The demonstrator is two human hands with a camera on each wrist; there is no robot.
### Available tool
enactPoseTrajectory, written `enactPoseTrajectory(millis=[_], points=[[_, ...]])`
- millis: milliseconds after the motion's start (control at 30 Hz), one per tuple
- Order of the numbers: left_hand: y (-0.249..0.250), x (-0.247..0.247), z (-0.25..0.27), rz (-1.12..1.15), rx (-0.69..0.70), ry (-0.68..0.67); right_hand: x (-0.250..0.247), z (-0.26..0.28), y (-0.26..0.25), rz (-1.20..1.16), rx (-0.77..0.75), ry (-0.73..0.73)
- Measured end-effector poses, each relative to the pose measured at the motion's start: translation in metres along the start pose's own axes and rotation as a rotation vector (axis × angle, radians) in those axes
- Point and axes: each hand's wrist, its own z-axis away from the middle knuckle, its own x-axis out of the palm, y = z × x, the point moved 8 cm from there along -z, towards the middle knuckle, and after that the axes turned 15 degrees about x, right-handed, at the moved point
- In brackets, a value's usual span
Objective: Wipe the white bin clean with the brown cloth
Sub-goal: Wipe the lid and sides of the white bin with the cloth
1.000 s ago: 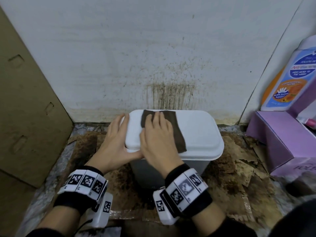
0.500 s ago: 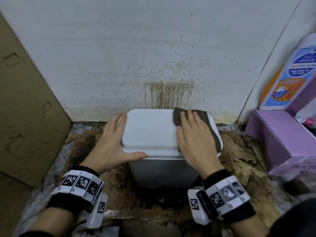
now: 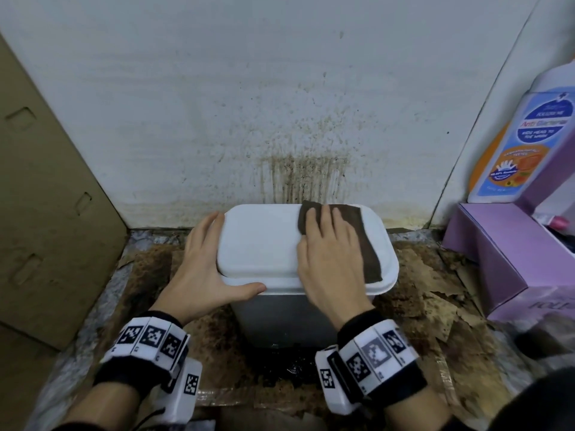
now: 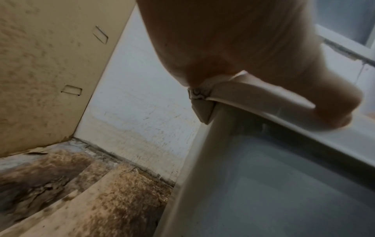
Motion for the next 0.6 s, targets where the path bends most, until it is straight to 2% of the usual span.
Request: enactPoseTrajectory(millis=[167,267,400,600], points=[[0.001,0.000,-0.001,-0.017,-0.005,0.027,0.013,0.008,-0.051,-0.016,-0.125,0.005],[0.001,0.000,0.000,-0.021,-0.002,0.020,0.015,0.009,-0.054,-0.030,-0.175,0.002],[0.000,0.001,0.000,-0.043,0.001,-0.021,0.007,0.007,-0.030,-0.025,-0.187,-0.007],[-0.001,0.001,0.003,-0.002,0.008,-0.045,-0.015,-0.005,0.044,-0.058,-0.018,-0.009]])
